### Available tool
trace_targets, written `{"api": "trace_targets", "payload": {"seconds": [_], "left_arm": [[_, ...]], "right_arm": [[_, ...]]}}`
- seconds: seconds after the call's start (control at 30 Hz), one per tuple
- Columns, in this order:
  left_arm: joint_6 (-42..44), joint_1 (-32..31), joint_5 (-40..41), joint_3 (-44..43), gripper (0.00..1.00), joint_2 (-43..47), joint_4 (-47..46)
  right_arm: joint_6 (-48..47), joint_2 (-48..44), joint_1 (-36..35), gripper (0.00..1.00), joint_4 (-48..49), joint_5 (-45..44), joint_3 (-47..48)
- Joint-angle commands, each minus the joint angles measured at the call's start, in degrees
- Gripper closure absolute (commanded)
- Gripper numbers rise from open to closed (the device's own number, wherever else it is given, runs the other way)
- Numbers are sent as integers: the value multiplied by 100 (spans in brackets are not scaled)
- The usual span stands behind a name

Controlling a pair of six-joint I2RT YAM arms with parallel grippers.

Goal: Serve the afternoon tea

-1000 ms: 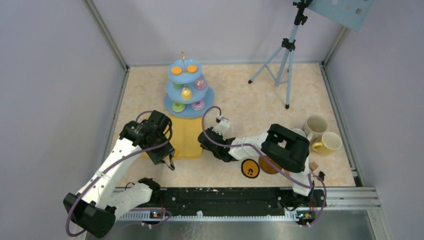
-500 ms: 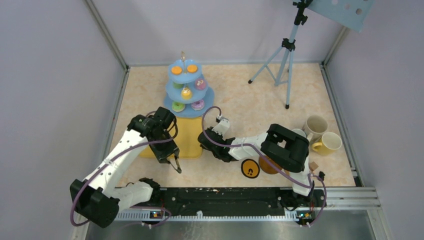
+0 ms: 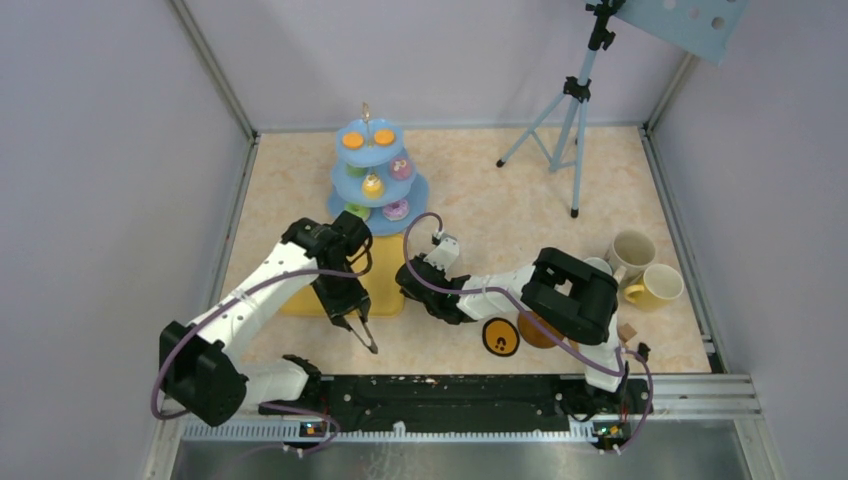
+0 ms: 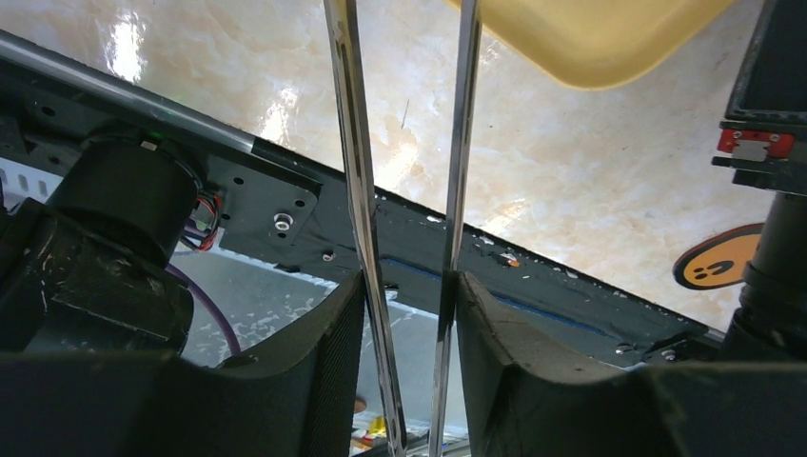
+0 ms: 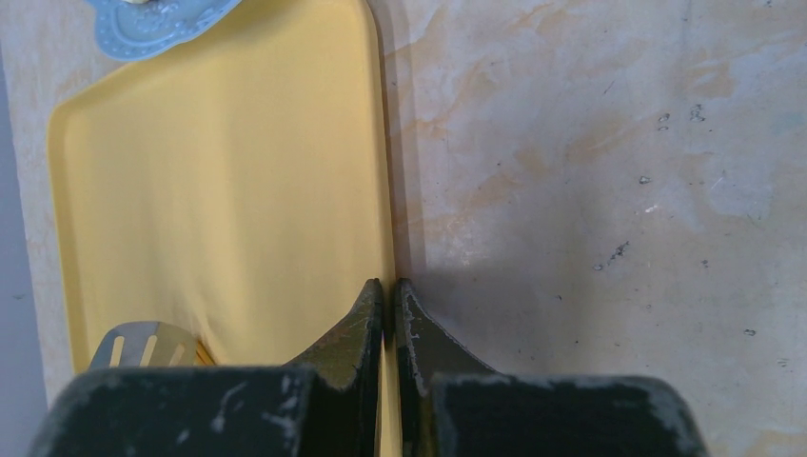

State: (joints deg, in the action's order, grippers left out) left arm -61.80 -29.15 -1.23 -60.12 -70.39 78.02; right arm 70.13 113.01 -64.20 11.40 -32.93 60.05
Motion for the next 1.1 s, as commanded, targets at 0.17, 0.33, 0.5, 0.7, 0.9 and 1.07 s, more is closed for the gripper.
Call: {"api": "trace_targets", "payload": {"seconds": [0.17,0.33,0.5,0.7,0.9,1.07], "left_arm": [[-592,-220,-94,-133,61,-318,1],[-459,-255,-63,-232,60,-785,110],[-364,-340,53,-566,57,-1060,216],[-287,-381,-144,-332,59,-1254,91],[-83,-382,290,-445,61,-1440,189],[203,-373,896,-763,63,-1485,206]], "right_arm": [[25,178,50,100,-73,41,-24],[16,129,49,100,-24,14,-84],[15,119,52,100,20,6,-124],[3,64,48,100,46,-27,-150],[-18,55,53,100,138,1,-193],[-174,46,68,100,165,-56,-181]]}}
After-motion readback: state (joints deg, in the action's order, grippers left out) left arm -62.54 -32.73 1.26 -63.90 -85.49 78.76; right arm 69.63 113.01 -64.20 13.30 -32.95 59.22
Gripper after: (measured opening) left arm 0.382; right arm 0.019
